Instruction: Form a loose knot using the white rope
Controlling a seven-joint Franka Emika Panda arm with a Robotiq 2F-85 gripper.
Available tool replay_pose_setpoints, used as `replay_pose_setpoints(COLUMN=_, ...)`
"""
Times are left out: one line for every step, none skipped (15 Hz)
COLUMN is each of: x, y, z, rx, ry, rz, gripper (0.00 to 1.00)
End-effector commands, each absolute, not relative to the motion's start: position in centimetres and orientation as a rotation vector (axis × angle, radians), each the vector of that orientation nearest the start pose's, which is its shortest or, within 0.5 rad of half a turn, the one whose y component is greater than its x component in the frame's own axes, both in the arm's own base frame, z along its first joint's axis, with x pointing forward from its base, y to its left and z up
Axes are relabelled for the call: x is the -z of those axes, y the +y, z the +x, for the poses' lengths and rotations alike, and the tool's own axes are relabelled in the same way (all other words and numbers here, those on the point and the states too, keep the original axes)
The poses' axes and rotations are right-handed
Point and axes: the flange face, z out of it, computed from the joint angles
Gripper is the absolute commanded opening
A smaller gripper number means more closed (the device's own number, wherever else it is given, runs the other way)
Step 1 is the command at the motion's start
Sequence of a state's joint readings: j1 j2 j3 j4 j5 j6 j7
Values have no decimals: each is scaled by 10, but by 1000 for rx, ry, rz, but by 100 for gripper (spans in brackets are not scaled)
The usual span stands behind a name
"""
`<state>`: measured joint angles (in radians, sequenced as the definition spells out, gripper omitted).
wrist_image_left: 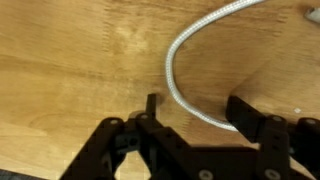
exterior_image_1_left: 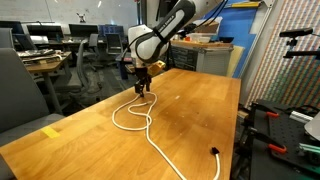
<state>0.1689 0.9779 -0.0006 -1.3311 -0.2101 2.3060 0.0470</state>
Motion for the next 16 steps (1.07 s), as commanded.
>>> replay_pose_setpoints(x=-139, y=118, z=734, rx=65, ry=-360, rz=-3265, gripper=41)
replay_pose_setpoints(x=-140, y=119, z=734, rx=67, ry=-354, rz=-3265, gripper=34)
replay_pose_setpoints(x=-140, y=119, z=734, rx=67, ry=-347, rz=-3265, gripper=26)
replay_pose_setpoints(x=-140, y=119, z=733, rx=64, ry=-344, rz=-3266, gripper=19)
replay_pose_setpoints(x=-140, y=119, z=732, rx=62, ry=-339, rz=-3267, gripper=10)
replay_pose_setpoints(x=-140, y=119, z=732, rx=61, ry=-337, rz=-3272, gripper=7)
replay_pose_setpoints(x=-142, y=118, z=732, rx=56, ry=-340, rz=-3272, gripper=3)
replay_pose_setpoints(x=-146, y=119, z=731, rx=47, ry=-351, rz=-3273, gripper=3)
replay_pose_setpoints(x=-154, y=121, z=730, rx=24, ry=-403, rz=-3275, gripper=2)
replay_pose_setpoints(x=-170, y=122, z=729, rx=51, ry=-462, rz=-3282, gripper=5)
replay_pose_setpoints(x=-184, y=124, z=729, rx=93, ry=-497, rz=-3273, gripper=4)
replay_pose_setpoints(x=-206, y=131, z=726, rx=98, ry=-550, rz=-3251, gripper=5)
replay_pose_setpoints(x=-224, y=139, z=723, rx=118, ry=-590, rz=-3229, gripper=6)
replay_pose_setpoints(x=-244, y=151, z=719, rx=123, ry=-659, rz=-3184, gripper=6)
replay_pose_setpoints(x=-262, y=164, z=715, rx=129, ry=-727, rz=-3144, gripper=6)
replay_pose_setpoints(x=-280, y=182, z=709, rx=124, ry=-784, rz=-3089, gripper=5)
